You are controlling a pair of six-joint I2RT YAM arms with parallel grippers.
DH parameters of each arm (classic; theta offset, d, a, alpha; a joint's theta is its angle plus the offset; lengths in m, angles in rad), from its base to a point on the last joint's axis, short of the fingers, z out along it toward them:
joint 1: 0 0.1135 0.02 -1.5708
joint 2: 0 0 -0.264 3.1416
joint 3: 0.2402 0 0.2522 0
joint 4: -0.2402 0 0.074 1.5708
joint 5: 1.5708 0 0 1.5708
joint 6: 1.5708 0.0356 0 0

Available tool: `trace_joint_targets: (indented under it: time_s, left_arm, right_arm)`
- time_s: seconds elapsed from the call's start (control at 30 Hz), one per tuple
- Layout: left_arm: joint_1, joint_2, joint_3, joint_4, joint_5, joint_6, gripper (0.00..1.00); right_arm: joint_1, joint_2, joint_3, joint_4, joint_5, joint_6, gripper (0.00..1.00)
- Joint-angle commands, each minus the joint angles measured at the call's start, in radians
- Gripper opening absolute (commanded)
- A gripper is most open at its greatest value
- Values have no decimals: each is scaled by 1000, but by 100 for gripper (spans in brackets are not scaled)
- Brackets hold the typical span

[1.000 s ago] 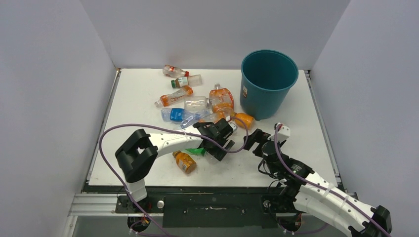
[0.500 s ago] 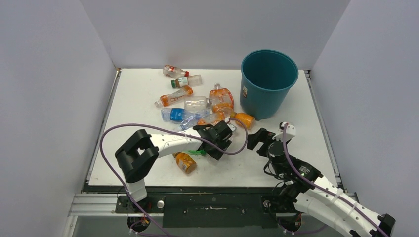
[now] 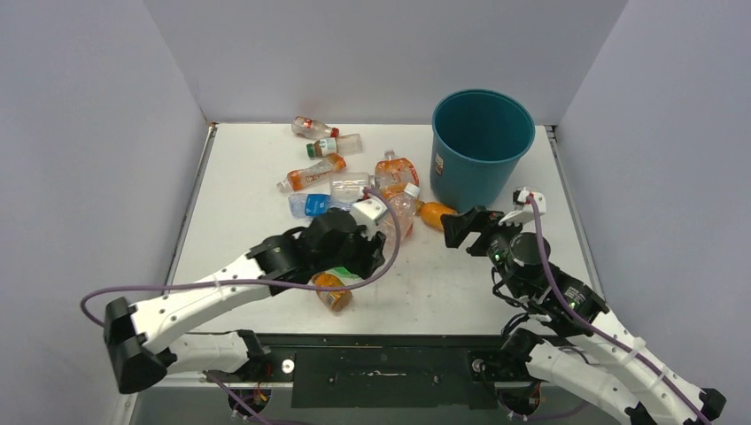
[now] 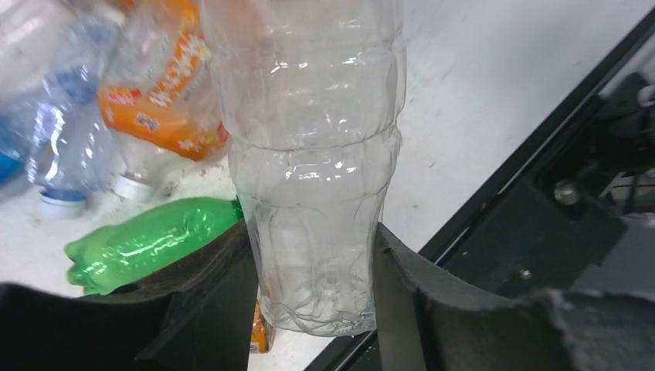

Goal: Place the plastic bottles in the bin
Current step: Pick up the plastic bottle at the center of the board, then place the plastic bottle in the trash bin.

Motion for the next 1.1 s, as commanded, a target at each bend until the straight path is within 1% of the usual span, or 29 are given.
trace_joint_targets:
  time_s: [0.0,0.07,0.1,0.17,0.23,0.37,0.43,0.5,0.57,0.7,0.8,0.87,1.0,1.07]
  left_arm:
    - [13,-225,-44,126,69,128,0]
    - [17,-333,-100,205,121,209,0]
    - [18,-380,-134,252,125,236,0]
    - [24,-475,-215,351,153,247,0]
    - [42,-553,-280,434,186,227,0]
    - [118,-619,-345,535,322,165,0]
    - [148,-638,-360,543,353,151,0]
    - [150,-650,-370,540,353,151,0]
    - [151,-657,-376,536,356,151,0]
    - [151,-669,-383,544,358,149,0]
    - [150,-674,-387,545,354,148,0]
    - [151,-675,-389,545,356,148,0]
    - [151,-669,-389,544,355,150,0]
    - [151,-664,-387,542,353,151,0]
  right_arm:
    - [4,75,144,95,-77,-90,90]
    - [4,123,182,167,-150,-84,89]
    - [4,146,195,212,-197,-77,90]
    - [3,196,222,311,-292,-55,90]
    - [3,259,267,368,-375,-39,90]
    - [7,372,352,449,-532,-40,90]
    - [8,407,374,487,-591,-35,90]
    - [10,417,375,548,-633,-30,90]
    - [11,414,378,577,-648,-33,89]
    - [24,378,376,584,-586,-77,90]
    - [37,372,414,542,-542,-124,90]
    - [48,391,464,495,-549,-152,90]
    - [97,435,553,421,-533,-221,90]
    - [126,456,585,358,-508,-252,90]
